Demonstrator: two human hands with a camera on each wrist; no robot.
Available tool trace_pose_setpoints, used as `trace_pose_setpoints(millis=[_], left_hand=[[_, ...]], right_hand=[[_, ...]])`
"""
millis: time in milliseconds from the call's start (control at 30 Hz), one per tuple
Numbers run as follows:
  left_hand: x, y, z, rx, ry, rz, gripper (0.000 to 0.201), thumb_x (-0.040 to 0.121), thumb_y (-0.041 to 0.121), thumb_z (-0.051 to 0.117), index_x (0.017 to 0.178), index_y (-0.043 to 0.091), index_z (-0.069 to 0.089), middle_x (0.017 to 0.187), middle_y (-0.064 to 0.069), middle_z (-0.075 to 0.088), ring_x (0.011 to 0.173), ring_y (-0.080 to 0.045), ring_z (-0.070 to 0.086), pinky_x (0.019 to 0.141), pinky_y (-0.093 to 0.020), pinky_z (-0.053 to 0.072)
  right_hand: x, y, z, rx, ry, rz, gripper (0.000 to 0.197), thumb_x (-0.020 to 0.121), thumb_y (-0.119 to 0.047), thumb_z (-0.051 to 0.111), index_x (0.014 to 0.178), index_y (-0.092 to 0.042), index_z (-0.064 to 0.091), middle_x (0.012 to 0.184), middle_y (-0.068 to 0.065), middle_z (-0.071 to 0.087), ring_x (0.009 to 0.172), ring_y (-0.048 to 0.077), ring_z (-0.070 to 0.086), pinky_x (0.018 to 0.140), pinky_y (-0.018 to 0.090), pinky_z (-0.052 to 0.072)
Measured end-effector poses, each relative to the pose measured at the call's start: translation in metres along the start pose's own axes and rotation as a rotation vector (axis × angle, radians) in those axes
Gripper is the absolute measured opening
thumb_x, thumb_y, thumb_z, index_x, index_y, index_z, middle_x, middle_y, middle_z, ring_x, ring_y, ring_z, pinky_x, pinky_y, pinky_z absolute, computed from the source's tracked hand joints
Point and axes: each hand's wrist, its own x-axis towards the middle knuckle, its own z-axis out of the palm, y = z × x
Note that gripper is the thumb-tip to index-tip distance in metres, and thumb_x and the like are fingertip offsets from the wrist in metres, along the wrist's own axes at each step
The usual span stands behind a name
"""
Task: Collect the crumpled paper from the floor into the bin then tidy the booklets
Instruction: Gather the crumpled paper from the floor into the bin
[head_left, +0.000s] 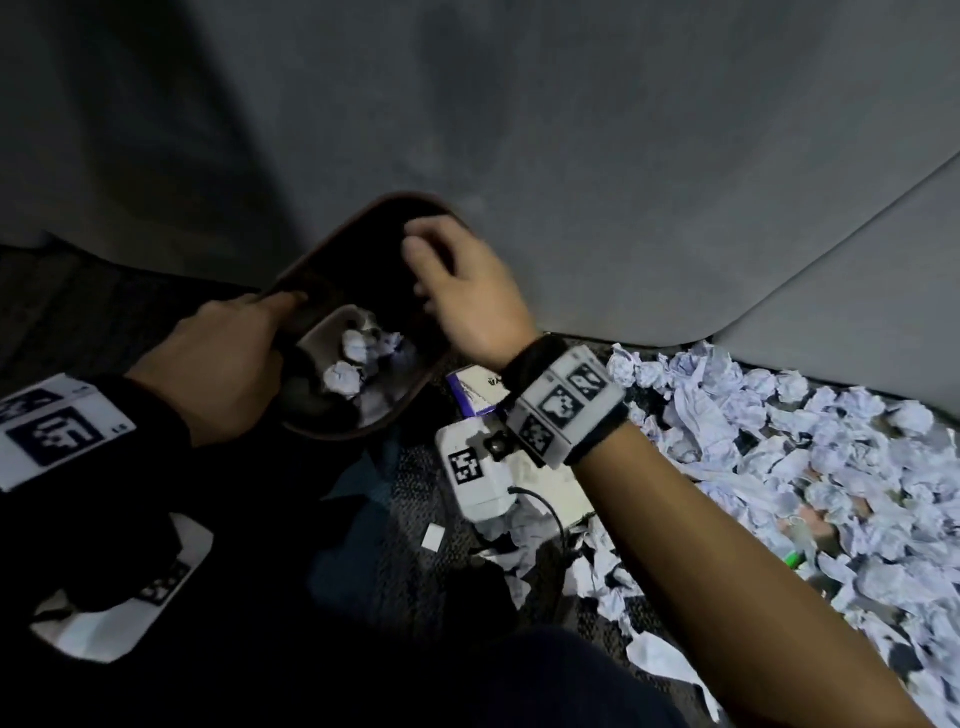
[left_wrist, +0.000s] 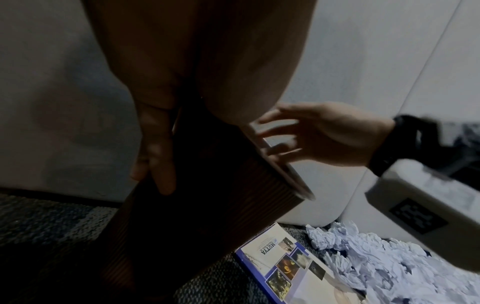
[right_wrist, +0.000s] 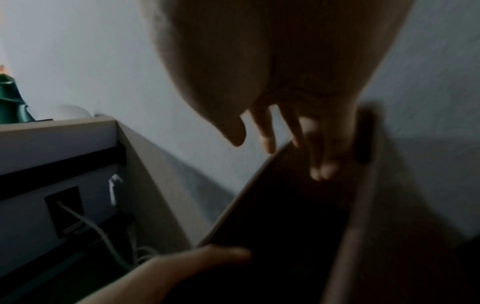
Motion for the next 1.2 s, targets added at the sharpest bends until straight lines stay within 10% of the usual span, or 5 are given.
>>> trace_pose_setpoints(millis=[133,333,833,1000,1200], left_hand=[[0.000,-0.005,0.003,0.001,0.002,-0.009,0.062,0.080,0.009,0.048,0.141,0.017,0.039,0.139,-0.021,0.046,0.121,-0.043,0.047,0.100,-0.047,0.041],[-0.002,0.000,0.010,-0.001,0.010,0.015,0.058,0.080,0.015,0.048,0.137,0.014,0.043,0.132,-0.026,0.049,0.115,-0.047,0.050,0.097,-0.051,0.042],[-0.007,0.006,0.011,0.096,-0.018,0.063,0.066,0.078,0.005,0.055,0.141,0.016,0.039,0.130,-0.025,0.050,0.114,-0.045,0.050,0.095,-0.050,0.043],[-0.019,0.019,0.001,0.045,0.064,0.120,0.062,0.077,0.006,0.051,0.138,0.015,0.043,0.124,-0.025,0.054,0.111,-0.045,0.052,0.094,-0.051,0.044],[-0.028,0.046,-0.001,-0.097,0.042,0.171,0.059,0.076,0.025,0.035,0.133,0.021,0.044,0.127,-0.018,0.052,0.114,-0.041,0.050,0.097,-0.044,0.042]], right_hand=[[-0.055,0.065,-0.039,-0.192,0.223,-0.010,0.011,0.090,-0.023,0.055,0.099,-0.019,0.058,0.095,-0.001,0.061,0.081,0.018,0.059,0.080,0.045,0.051],[-0.194,0.132,0.018,-0.877,-0.537,0.069,0.091,0.075,-0.071,0.052,0.148,-0.043,0.004,0.158,0.010,0.008,0.130,0.034,0.030,0.101,0.054,0.039],[-0.226,0.185,0.016,-1.047,-0.401,-0.144,0.048,0.065,-0.034,0.080,0.106,-0.025,0.056,0.102,0.007,0.049,0.075,0.026,0.059,0.040,0.029,0.046],[-0.198,0.129,-0.032,-0.536,0.027,0.134,0.033,0.090,-0.042,0.043,0.111,-0.021,0.060,0.101,0.003,0.057,0.067,0.017,0.061,0.060,0.032,0.055],[-0.119,-0.018,-0.082,-0.268,0.375,-0.271,0.018,0.092,-0.026,0.060,0.106,-0.015,0.064,0.102,0.005,0.062,0.090,0.013,0.059,0.082,0.025,0.047]])
